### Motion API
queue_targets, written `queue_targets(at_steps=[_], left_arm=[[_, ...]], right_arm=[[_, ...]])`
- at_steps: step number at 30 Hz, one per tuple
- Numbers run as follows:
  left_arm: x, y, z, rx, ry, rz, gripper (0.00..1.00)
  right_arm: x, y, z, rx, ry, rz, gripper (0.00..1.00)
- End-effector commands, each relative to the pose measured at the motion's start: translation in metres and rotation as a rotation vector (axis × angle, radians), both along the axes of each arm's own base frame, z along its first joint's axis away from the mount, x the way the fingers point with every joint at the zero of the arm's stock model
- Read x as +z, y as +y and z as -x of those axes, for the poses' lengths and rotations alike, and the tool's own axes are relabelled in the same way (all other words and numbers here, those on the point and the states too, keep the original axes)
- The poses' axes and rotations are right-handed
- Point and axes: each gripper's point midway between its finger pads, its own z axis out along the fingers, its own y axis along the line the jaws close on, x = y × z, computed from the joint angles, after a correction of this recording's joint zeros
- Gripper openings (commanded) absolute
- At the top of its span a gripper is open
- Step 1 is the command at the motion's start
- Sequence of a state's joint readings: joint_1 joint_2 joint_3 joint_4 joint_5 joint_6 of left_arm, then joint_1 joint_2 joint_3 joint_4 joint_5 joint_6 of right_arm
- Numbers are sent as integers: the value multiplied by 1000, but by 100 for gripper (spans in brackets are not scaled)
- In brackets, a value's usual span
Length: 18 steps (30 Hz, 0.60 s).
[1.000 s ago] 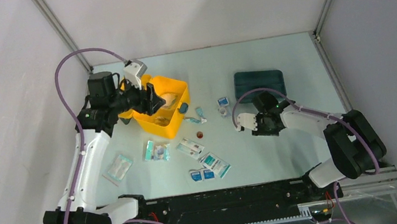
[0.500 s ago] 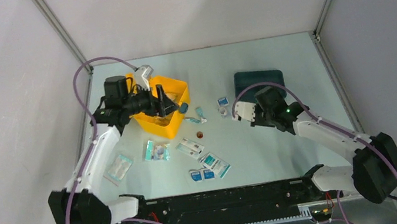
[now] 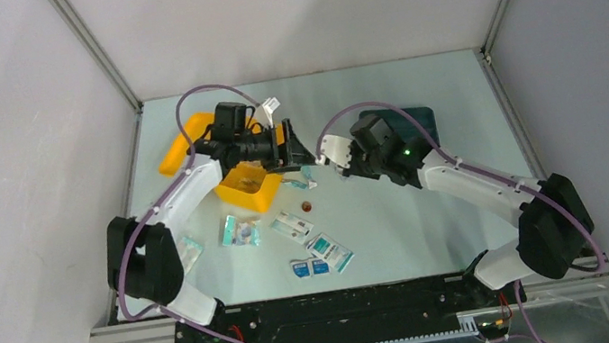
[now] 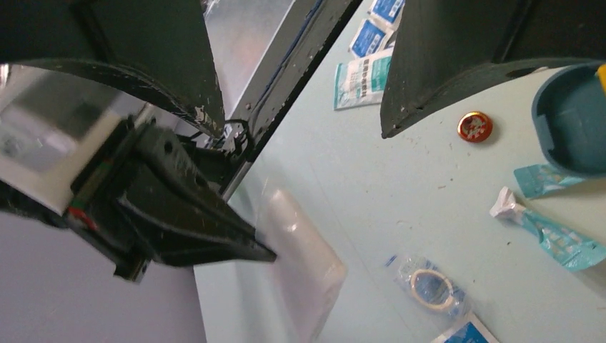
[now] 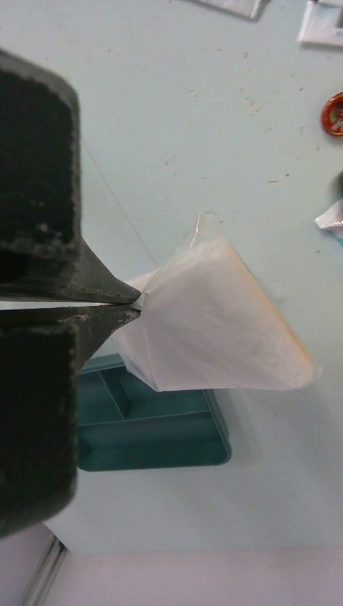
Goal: Organize the medicine kit
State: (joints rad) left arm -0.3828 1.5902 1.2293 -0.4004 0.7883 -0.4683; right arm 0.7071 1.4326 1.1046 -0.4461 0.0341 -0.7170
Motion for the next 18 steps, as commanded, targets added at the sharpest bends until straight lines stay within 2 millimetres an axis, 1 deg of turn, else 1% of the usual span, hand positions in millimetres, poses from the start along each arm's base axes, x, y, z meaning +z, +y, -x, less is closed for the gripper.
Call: queue_targets(at_steps=[1, 5, 8, 9, 10, 13, 15, 17, 18], left_arm=[[11, -15, -19, 42, 13, 33, 82], [-1, -27, -23, 43, 82, 46, 78], [-6, -37, -27, 29, 111, 61, 76], [-3, -41, -27, 17, 106, 75, 75], [-6, -43, -28, 16, 123, 78, 75], [-1, -50, -30, 4, 119, 104, 73], [0, -51, -29, 4, 127, 113, 73], [-3, -49, -27, 12, 137, 107, 73], [-1, -47, -26, 16, 131, 108, 73]], right_arm=[[34, 16, -8, -50, -15, -103, 0], [41, 26, -2, -37, 30, -159, 0], [40, 34, 2, -23, 70, -179, 0], [41, 36, 3, -20, 75, -181, 0], [38, 38, 3, -19, 86, -179, 0], [37, 43, 5, -11, 105, -175, 0], [32, 47, 5, -4, 118, -169, 0], [28, 46, 3, -12, 121, -154, 0], [27, 46, 2, -16, 119, -148, 0]])
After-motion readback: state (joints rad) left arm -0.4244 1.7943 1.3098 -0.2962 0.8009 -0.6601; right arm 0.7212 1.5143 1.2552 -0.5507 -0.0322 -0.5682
